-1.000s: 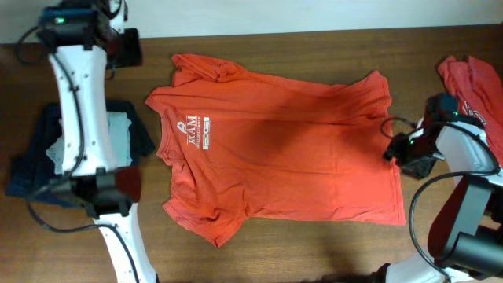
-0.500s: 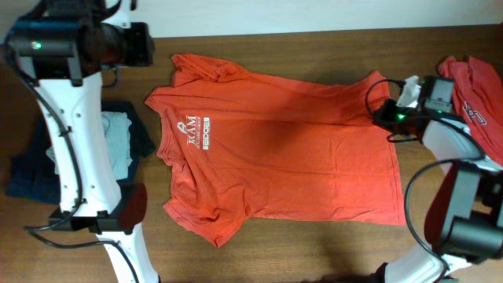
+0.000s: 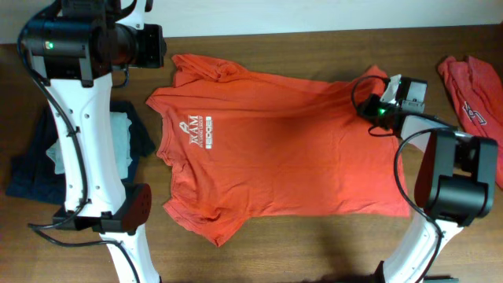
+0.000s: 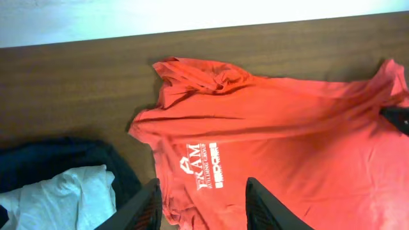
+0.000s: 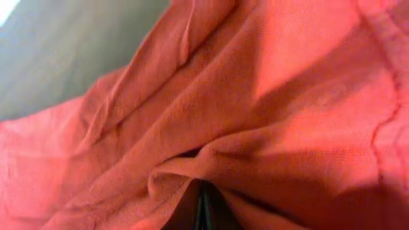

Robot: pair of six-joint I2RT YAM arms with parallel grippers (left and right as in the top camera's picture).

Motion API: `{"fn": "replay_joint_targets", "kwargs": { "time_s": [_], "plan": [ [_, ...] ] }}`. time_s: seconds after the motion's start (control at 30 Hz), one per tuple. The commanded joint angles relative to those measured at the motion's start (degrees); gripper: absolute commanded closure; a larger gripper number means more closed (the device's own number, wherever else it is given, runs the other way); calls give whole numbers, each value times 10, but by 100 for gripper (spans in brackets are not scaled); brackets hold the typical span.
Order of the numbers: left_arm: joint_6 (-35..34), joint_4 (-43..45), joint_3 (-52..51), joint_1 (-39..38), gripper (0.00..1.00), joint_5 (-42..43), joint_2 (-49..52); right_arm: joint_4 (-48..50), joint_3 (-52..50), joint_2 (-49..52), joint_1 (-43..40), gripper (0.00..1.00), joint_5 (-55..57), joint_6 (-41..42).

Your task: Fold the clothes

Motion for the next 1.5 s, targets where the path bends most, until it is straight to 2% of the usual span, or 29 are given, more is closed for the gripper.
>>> {"fn": "replay_joint_targets", "kwargs": {
  "time_s": [0.0, 0.13, 0.17, 0.23, 0.3, 0.33, 0.37, 0.47, 0.67, 0.83, 0.93, 1.0, 1.13, 1.27, 1.33, 1.43, 1.47],
  "plan": [
    [9, 0, 7, 0, 57, 9, -10, 8, 9, 58, -16, 96, 104, 23],
    [9, 0, 7, -1, 56, 8, -10, -18, 72, 58, -38, 96, 119, 21],
    [9, 0, 7, -2, 51, 9, -10, -31, 87, 58, -44, 96, 119, 21],
    [9, 0, 7, -4, 49, 8, -10, -90, 136, 57, -60, 96, 111, 17],
    [9, 0, 7, -4, 47, 8, -10, -158, 184, 56, -72, 96, 65, -33],
    [9, 0, 7, -4, 46, 8, -11, -205, 212, 52, -79, 85, 45, -57],
    [10, 0, 7, -3, 46, 6, -13, -250, 237, 47, -87, 70, 32, -70],
    [15, 0, 7, 2, 46, 1, -29, -341, 286, 23, -107, 55, -9, -94],
    [22, 0, 6, 8, 45, -60, -118, -439, 316, -91, -149, 48, -107, -111],
    [22, 0, -36, 8, 45, -76, -231, -506, 316, -219, -152, 46, -109, -113],
    [7, 0, -116, 8, 45, -99, -304, -538, 316, -300, -152, 46, -109, -113],
    [-15, 0, -212, 8, 45, -112, -362, -570, 316, -368, -152, 45, -108, -112],
    [-61, 0, -366, 8, 45, -117, -419, -654, 316, -450, -152, 38, -90, -110],
    [-98, 2, -520, 8, 45, -117, -446, -760, 315, -486, -152, 31, 9, -83],
    [-110, 16, -598, 8, 45, -104, -448, -794, 310, -486, -152, 29, 24, -82],
    [-111, 101, -780, 8, 46, -21, -448, -800, 249, -486, -152, 28, 23, -83],
    [-111, 120, -808, 8, 46, -10, -448, -796, 234, -486, -152, 28, 23, -83]
  ]
}}
